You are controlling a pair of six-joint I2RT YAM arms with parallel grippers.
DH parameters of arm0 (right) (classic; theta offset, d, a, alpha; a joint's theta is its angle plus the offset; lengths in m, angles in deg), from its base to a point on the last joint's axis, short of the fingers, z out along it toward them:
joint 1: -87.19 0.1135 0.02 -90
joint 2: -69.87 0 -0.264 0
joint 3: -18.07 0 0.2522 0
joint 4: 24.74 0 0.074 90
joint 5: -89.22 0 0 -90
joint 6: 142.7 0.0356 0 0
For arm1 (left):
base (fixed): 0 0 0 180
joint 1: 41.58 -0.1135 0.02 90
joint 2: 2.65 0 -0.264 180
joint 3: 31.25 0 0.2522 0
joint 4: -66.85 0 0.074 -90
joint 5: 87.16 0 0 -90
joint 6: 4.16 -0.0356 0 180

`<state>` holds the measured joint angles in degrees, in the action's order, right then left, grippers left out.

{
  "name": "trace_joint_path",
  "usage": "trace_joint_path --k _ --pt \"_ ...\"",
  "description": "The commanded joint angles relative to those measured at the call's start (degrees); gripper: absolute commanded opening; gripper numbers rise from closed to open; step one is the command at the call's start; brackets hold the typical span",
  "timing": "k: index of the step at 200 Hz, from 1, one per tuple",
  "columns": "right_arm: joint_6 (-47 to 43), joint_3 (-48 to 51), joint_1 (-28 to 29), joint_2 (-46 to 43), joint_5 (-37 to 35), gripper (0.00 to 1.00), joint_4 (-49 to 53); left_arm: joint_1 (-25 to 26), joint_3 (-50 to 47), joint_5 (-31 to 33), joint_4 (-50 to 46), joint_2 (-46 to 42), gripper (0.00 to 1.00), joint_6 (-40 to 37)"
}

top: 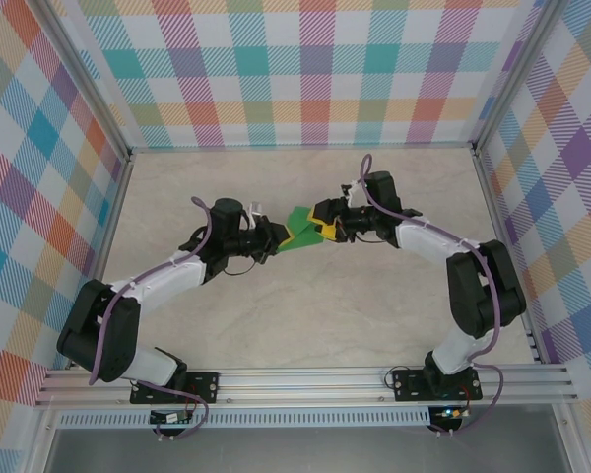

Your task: Fold a paper plane with a square sheet of paper (pick it up from the middle)

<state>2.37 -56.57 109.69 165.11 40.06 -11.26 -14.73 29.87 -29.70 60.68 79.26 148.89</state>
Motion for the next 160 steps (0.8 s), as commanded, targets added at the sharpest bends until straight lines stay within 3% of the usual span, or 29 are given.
trace_joint_path --k 1,16,34,59,101,138,160 --pt "-11.1 -4.7 -0.2 -5.2 -13.8 0.59 18.9 -1.2 7.6 8.3 -22.4 -1.4 0.05 -15.7" --pt "-12.4 -5.6 -0.2 -7.0 -23.7 0.63 25.9 -1.2 13.3 16.7 -36.9 -0.6 0.04 -23.3" --pt "-12.2 -4.3 -0.2 -9.3 -30.7 0.69 28.3 -1.0 18.2 24.1 -47.0 0.4 0.04 -28.8" --pt "-11.3 -2.4 -0.1 -11.1 -35.5 0.73 29.2 0.2 24.5 35.2 -55.9 1.9 0.03 -33.5" --pt "-9.7 2.7 0.1 -13.9 -41.6 0.74 27.4 4.5 33.5 60.0 -69.0 9.7 0.05 -36.4" --pt "-8.5 5.2 0.2 -14.3 -44.6 0.74 27.2 8.0 39.8 67.9 -72.9 19.2 0.07 -37.3" --pt "-7.9 5.7 0.2 -13.9 -45.3 0.74 27.4 10.4 43.0 65.1 -72.4 25.2 0.18 -37.0"
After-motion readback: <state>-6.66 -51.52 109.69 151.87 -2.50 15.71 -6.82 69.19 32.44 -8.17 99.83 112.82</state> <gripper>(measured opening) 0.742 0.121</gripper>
